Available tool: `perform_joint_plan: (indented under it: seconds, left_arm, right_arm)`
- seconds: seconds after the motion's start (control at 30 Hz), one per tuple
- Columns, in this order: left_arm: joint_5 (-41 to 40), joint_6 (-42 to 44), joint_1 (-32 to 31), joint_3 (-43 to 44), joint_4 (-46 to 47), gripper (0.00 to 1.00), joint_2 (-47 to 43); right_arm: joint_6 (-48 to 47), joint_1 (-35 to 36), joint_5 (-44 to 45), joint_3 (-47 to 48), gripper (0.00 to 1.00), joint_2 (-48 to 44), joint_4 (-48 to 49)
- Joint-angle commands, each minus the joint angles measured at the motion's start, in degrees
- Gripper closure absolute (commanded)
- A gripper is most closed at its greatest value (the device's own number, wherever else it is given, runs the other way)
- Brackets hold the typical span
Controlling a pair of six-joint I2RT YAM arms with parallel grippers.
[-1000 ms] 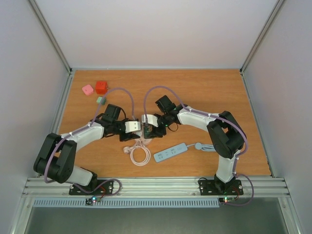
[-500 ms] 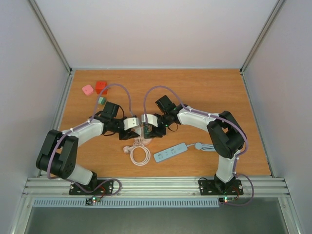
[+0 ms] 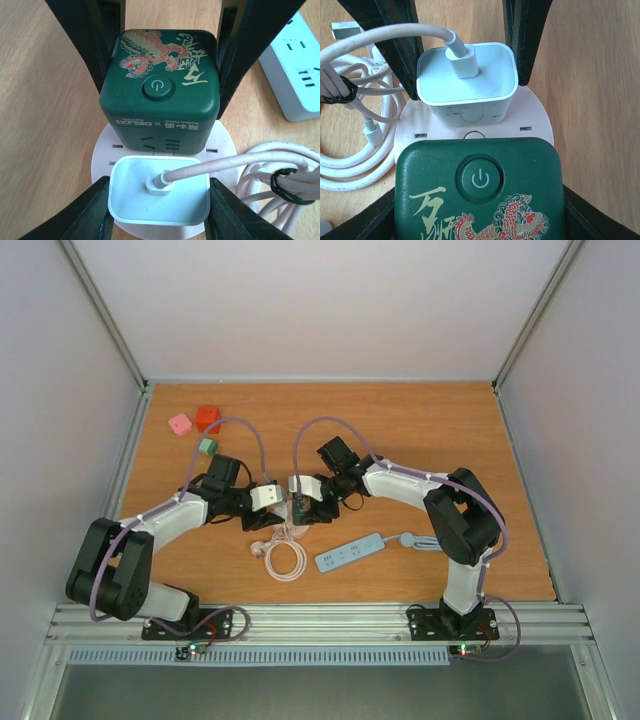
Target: Pull the plug off the socket
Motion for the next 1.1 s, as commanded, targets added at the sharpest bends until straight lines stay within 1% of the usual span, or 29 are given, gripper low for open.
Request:
perform_joint_plan:
  seconds: [0.0, 0.13, 0.33, 0.43, 0.5, 0.6, 0.87, 0.93, 1.07]
  left_arm:
    - [11.83, -6.27, -0.4, 3.45, 5.83, 0.7, -0.83]
    - [13.62, -7.58, -0.25, 3.85, 3.13, 0.7, -0.21]
    - [14.51, -11.47, 0.45, 3.17, 6.24, 0.7, -0.05]
    - [14.46, -11.45, 0.5, 3.18, 6.81, 0.7, -0.89]
    - [13.94, -9.17, 0.31, 2.95, 6.17, 0.7, -1.71]
    - [11.64, -2.11, -0.28, 2.72, 3.59, 0.7, -2.88]
    - [8.45, 7.03, -1.92, 0.23, 3.0, 0.7, -6.65]
    - [9.24, 6.27, -2.04, 0.52, 3.0, 0.7, -6.1]
    - [11.7, -1.54, -1.51, 1.64, 3.41, 0.71, -4.99]
  right_arm:
    - [1.79, -0.8, 10.39, -2.02, 0.99, 2.59, -1.94]
    - [1.9, -0.75, 11.01, -2.02, 0.99, 2.82, -1.74]
    - [1.82, -0.71, 11.59, -1.93, 0.99, 2.97, -1.95]
    - [1.73, -0.64, 11.58, -1.71, 0.99, 3.06, -2.05]
    - [1.81, -0.68, 11.64, -1.67, 0.99, 3.24, -2.14]
    - [1.81, -0.66, 11.77, -1.51, 0.99, 3.37, -2.14]
    - [2.29, -0.65, 12.03, -1.38, 0.99, 3.67, -2.06]
    - [2.41, -0.65, 12.0, -1.42, 0.99, 3.72, -2.04]
    - [2.6, -0.65, 12.28, -1.27, 0.99, 3.73, -2.12]
